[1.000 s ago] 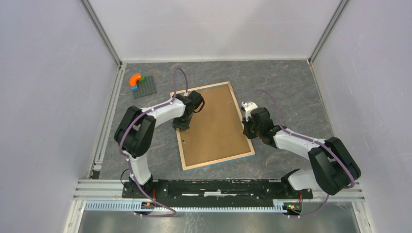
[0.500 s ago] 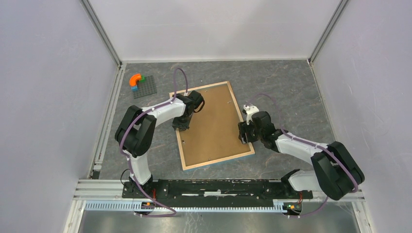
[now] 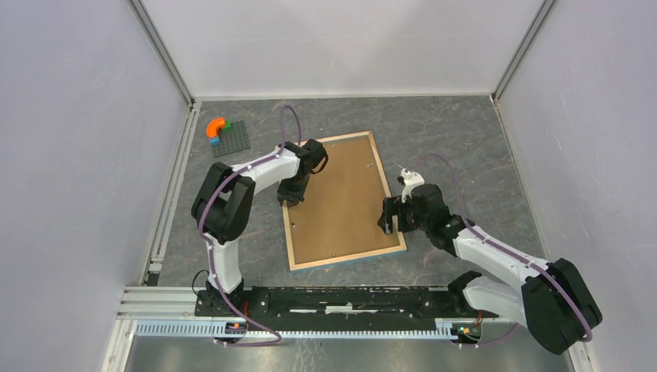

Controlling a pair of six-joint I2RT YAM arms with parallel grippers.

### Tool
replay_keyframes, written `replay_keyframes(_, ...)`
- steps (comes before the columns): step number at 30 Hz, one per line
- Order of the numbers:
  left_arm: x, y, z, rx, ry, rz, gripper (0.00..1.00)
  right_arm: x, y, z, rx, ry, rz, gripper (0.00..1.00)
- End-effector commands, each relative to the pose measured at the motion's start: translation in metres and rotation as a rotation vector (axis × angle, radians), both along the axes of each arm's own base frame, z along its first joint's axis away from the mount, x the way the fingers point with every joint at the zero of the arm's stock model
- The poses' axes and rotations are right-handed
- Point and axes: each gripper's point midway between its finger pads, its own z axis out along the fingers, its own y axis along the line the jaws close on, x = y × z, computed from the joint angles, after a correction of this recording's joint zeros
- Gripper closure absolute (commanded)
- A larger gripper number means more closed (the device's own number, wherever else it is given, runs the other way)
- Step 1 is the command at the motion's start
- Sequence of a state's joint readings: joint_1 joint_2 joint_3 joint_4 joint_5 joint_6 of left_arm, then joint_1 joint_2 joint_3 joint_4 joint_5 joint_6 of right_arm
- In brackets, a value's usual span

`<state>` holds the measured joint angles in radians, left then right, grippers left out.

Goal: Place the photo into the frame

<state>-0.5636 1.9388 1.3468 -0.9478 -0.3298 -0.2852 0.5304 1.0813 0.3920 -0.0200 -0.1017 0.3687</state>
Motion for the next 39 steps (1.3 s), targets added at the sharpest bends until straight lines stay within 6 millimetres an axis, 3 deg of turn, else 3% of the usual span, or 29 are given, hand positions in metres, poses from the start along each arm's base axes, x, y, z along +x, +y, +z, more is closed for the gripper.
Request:
replay_keyframes(1, 0.008, -0.015, -0.01, -0.028, -0.015, -0.062, 0.79, 0.051, -0.023, 0.049, -0.164, -0.146, -0.121, 0.1)
replay_keyframes(4, 0.006, -0.012, -0.014, 0.0, -0.018, -0.085, 0.8, 0.084, -0.031, 0.066, -0.209, -0.18, -0.169, 0.09)
replay_keyframes(7, 0.009, -0.014, -0.008, 0.014, -0.045, -0.11, 0.81, 0.114, -0.035, 0.066, -0.219, -0.165, -0.197, 0.08)
replay_keyframes(12, 0.008, -0.024, -0.002, -0.007, -0.059, -0.137, 0.82, 0.16, -0.027, 0.053, -0.266, -0.139, -0.167, 0.11)
replay_keyframes(16, 0.007, -0.027, 0.002, -0.015, -0.065, -0.15, 0.83, 0.183, -0.015, 0.038, -0.288, -0.125, -0.121, 0.13)
replay_keyframes(23, 0.006, -0.029, 0.002, -0.018, -0.065, -0.155, 0.83, 0.21, 0.002, 0.023, -0.283, -0.127, -0.097, 0.16)
replay_keyframes(31, 0.003, -0.033, -0.001, -0.021, -0.05, -0.16, 0.83, 0.225, 0.013, 0.006, -0.151, 0.038, -0.366, 0.17)
replay_keyframes(39, 0.003, -0.032, -0.002, -0.016, -0.047, -0.16, 0.83, 0.23, 0.013, -0.008, -0.271, 0.088, -0.488, 0.2)
